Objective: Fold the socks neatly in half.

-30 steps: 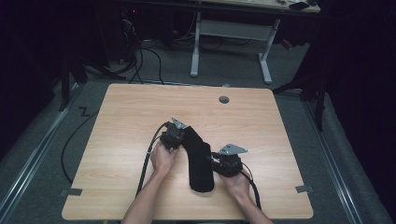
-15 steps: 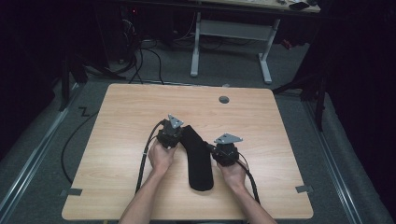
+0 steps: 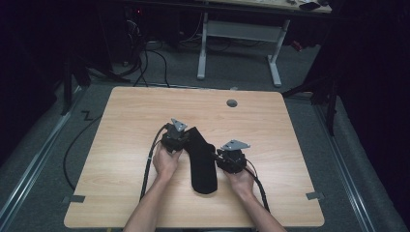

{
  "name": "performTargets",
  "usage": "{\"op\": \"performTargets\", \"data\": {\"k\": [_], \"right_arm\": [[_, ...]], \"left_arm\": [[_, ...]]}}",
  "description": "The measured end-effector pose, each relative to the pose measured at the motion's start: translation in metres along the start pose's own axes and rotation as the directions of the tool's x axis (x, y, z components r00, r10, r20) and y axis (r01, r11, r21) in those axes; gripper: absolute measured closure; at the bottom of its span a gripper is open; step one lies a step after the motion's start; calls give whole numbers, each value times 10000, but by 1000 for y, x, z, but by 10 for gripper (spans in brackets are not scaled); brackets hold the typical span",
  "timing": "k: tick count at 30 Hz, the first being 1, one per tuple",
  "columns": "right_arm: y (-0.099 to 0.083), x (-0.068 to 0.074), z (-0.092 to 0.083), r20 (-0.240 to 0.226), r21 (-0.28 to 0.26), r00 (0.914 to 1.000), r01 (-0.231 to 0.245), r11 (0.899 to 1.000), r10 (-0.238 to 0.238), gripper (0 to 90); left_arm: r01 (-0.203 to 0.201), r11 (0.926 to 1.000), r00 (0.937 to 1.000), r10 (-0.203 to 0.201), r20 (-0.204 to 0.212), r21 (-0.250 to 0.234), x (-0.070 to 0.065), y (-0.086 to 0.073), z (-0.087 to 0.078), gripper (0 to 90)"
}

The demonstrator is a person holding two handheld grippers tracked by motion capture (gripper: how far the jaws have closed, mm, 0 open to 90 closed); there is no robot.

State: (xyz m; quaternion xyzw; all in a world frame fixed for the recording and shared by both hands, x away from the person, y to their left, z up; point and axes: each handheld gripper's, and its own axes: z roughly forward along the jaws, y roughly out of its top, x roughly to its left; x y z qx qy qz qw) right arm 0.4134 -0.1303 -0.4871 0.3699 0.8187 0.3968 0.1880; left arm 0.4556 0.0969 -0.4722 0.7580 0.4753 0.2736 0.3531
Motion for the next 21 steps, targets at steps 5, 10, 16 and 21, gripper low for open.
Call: {"op": "performTargets", "data": {"k": [5,10,16,21], "right_arm": [[-4,11,-8,-422,-280,9963,734,9969,-745,726],[-11,18,5,-866,323,9921,943,9950,-912,729],[-20,19,0,-1115,635,9893,1015,9928,-940,725],[-13,12,-8,-728,340,9962,506,9981,-480,683]], "left_arm": [[-389,9990,9946,407,958,-204,-15,-3,-15,589],[-476,9986,9857,429,1627,250,-29,-21,-12,566],[-337,9976,9835,223,1794,605,-35,-34,-1,535],[-592,9973,9829,507,1768,431,-41,-37,-7,491]]}}
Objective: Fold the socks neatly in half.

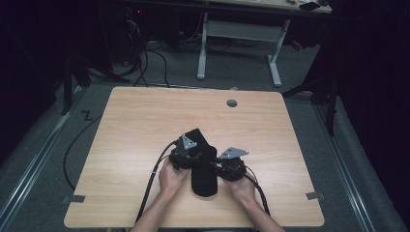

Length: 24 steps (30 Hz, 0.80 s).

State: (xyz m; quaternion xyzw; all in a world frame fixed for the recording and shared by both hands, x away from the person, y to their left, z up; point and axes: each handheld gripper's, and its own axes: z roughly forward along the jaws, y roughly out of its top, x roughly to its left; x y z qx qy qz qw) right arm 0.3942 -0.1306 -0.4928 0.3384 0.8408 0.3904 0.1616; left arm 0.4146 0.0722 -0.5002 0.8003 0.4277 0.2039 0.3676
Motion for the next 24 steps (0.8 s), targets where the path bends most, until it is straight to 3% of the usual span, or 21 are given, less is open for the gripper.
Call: {"op": "performTargets", "data": {"k": [2,4,7,8,10,16,19,22,24], "right_arm": [[4,-4,-1,121,-130,9996,-265,9996,267,670],[16,-12,1,239,-354,9949,-975,9946,983,636],[25,-21,14,264,-83,9890,-1456,9893,1458,658],[27,-23,22,281,243,9885,-1496,9884,1489,772],[28,-21,25,322,283,9924,-1195,9924,1186,885],[32,-17,4,811,-728,9933,-766,9944,824,889],[25,-22,10,1136,-245,9909,-698,9973,721,880],[15,-30,22,1352,558,9866,-996,9935,913,798],[12,-31,22,1450,584,9844,-1088,9923,994,756]], "left_arm": [[-53,10000,10000,53,23,-29,-1,-2,-1,471],[-168,9999,9999,168,-14,5,-2,-4,-3,460],[-103,9999,9999,103,-41,14,-2,-5,-5,440],[-49,10000,10000,49,-20,13,-2,-4,-5,431],[-87,9999,9999,87,-64,-66,-5,-3,-7,429],[-107,9997,9999,105,-116,-232,-8,-1,-9,429],[-193,9997,9996,196,-184,139,-7,-4,0,431],[-27,10000,9999,29,-143,84,-7,-3,1,430],[-99,9999,9998,101,-195,92,-8,-3,1,430]]}}
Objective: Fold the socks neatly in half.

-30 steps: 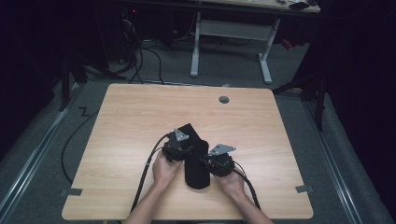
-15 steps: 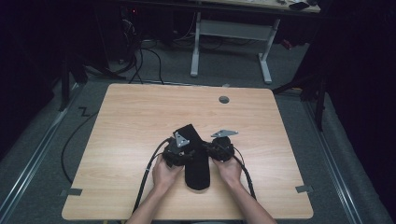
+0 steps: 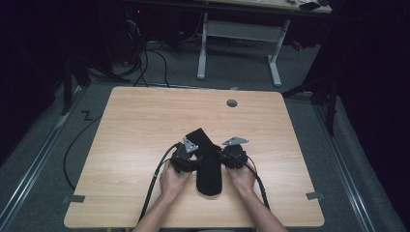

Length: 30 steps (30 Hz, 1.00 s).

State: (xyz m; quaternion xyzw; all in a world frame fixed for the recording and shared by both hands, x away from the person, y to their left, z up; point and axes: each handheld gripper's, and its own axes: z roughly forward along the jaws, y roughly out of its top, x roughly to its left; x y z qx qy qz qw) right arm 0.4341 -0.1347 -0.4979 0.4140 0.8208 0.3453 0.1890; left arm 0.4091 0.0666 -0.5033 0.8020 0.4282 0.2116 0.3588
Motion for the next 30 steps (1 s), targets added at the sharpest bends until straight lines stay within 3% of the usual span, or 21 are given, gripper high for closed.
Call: {"op": "performTargets", "data": {"k": [7,8,14,20,27,30], "right_arm": [[4,9,-17,-227,-897,9991,325,9954,-346,703],[3,14,-19,-475,-1002,9968,594,9932,-644,698],[-8,24,-9,-1008,-280,9877,1177,9927,-1199,689],[-16,31,-12,-1114,-312,9817,1520,9879,-1545,672],[-20,33,-15,-1142,-350,9784,1692,9850,-1721,665],[-21,33,-16,-1178,-347,9780,1692,9850,-1722,665]], "left_arm": [[121,9999,9998,-122,164,48,2,0,0,429],[213,9998,9995,-214,225,60,3,-1,0,429],[238,9992,9993,-247,277,314,5,-1,-4,425],[1059,9944,9944,-1059,29,35,23,2,-12,433],[2024,9792,9791,-2021,-225,137,49,13,-10,426],[2195,9754,9753,-2189,-287,187,56,18,-7,421]]}}
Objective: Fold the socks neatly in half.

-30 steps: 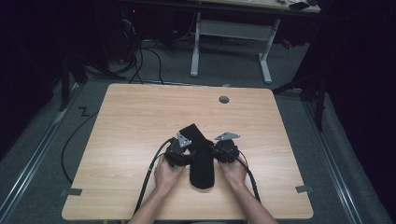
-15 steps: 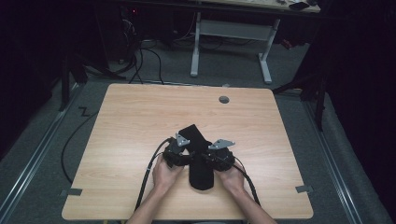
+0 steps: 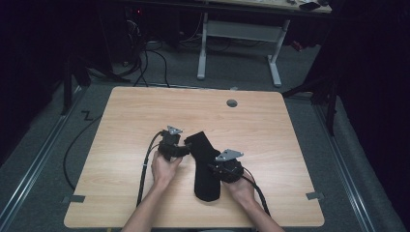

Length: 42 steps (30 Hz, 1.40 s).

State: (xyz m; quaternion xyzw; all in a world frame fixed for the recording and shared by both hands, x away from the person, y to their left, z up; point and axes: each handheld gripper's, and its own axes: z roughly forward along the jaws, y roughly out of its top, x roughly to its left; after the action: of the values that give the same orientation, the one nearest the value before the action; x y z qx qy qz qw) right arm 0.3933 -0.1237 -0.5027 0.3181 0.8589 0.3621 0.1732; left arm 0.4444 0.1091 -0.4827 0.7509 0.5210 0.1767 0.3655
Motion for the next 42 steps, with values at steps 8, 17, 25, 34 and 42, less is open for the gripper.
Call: {"op": "performTargets", "data": {"k": [8,17,25,34,42], "right_arm": [[-2,0,-3,-161,40,9998,102,9999,-101,665],[-3,-2,-4,-275,98,9995,149,9998,-146,665],[-4,-2,-5,-328,85,9994,145,9999,-142,665],[-6,-3,-5,-367,-11,9992,156,9999,-157,664],[-6,-4,-5,-432,-36,9990,69,10000,-71,658]], "left_arm": [[479,9988,9984,-480,287,30,3,5,20,410],[-248,9995,9996,245,137,215,-10,23,34,418],[-719,9949,9974,715,88,702,-14,26,45,480],[-1339,9843,9898,1272,639,1150,-19,34,49,727],[-1181,9894,9886,1093,1033,841,-17,40,39,788]]}}
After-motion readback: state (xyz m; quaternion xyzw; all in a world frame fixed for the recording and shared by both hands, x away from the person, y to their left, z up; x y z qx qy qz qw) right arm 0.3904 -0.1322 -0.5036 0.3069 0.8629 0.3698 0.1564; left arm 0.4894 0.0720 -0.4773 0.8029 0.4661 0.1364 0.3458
